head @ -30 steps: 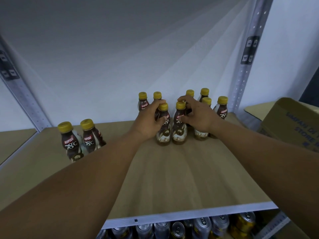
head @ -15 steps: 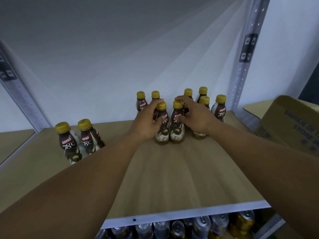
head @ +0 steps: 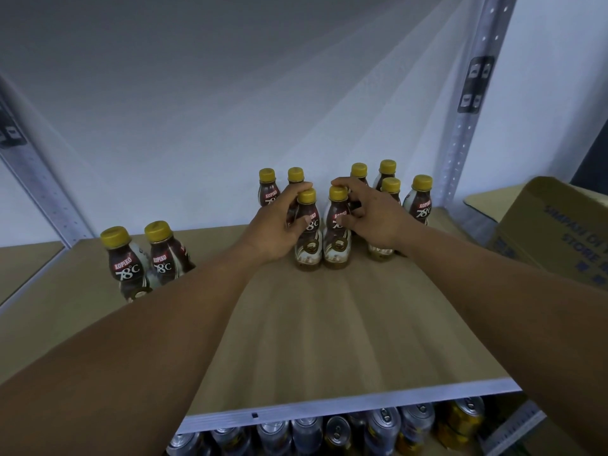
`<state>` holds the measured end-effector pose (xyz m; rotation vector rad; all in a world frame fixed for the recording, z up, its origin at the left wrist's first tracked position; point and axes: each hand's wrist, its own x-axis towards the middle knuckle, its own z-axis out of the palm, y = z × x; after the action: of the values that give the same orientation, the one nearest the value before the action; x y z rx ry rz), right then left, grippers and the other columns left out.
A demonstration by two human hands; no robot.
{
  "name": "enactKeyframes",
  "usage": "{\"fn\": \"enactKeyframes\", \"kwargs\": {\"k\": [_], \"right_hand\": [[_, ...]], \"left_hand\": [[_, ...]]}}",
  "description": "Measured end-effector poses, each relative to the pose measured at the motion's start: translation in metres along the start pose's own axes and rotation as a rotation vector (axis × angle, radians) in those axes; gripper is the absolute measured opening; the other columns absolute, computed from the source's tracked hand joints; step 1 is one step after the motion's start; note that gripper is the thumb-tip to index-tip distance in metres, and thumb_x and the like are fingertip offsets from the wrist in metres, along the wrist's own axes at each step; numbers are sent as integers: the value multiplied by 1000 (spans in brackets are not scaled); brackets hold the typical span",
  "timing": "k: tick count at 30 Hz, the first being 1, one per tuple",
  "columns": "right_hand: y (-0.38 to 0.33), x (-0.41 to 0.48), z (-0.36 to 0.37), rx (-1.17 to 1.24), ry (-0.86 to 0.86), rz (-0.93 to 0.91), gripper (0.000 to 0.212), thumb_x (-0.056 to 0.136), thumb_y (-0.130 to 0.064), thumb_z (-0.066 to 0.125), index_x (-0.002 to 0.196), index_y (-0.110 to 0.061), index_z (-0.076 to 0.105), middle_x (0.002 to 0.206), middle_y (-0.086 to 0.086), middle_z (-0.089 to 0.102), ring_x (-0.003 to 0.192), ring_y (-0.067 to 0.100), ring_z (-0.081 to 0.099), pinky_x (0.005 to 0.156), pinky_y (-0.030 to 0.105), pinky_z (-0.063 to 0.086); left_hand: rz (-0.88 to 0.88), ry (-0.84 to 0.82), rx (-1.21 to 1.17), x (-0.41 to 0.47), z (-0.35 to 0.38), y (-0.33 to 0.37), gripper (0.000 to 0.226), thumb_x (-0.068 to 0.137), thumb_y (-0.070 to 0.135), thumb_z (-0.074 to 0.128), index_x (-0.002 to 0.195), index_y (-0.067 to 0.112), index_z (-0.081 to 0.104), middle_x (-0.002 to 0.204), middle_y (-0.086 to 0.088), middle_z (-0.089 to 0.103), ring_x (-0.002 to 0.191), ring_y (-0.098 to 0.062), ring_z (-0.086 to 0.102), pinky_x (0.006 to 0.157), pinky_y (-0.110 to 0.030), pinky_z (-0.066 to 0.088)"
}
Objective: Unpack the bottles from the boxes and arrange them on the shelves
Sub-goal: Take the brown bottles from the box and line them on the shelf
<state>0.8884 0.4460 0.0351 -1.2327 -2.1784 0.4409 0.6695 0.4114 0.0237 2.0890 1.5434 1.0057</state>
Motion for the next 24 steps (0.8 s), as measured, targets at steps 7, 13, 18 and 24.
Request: {"fn": "enactKeyframes", "kwargs": {"k": [7,13,18,24], "right_hand": [[2,0,1,21,-12,3,65,95,-22,66,149,-39,33,118,11,68,98,26,69,95,49,53],[7,2,3,48,-24,15,66,95,-24,66,148,-44,31,121,8,67,101,25,69,95,49,54],[6,1,3,35,-32,10,69,96,-23,65,152,-41,28,125,7,66,102,24,68,98,47,53],[-3,-7,-1,-17,-27,19,84,99,-23,61,161,-35,5,142,17,56,110,29,65,104,41,46]], "left_hand": [[23,13,3,-2,2,1,58,103,22,57,152,40,32,150,4,48,132,-23,53,102,-33,46],[19,16,33,-2,4,0,58,104,23,56,153,40,30,152,1,48,133,-25,53,100,-31,43],[30,5,49,-1,3,0,60,104,23,55,154,40,28,152,2,47,133,-23,53,98,-27,42],[-16,-8,1,-8,5,-5,82,103,30,58,158,47,1,160,4,38,136,-21,51,113,-44,43]]}}
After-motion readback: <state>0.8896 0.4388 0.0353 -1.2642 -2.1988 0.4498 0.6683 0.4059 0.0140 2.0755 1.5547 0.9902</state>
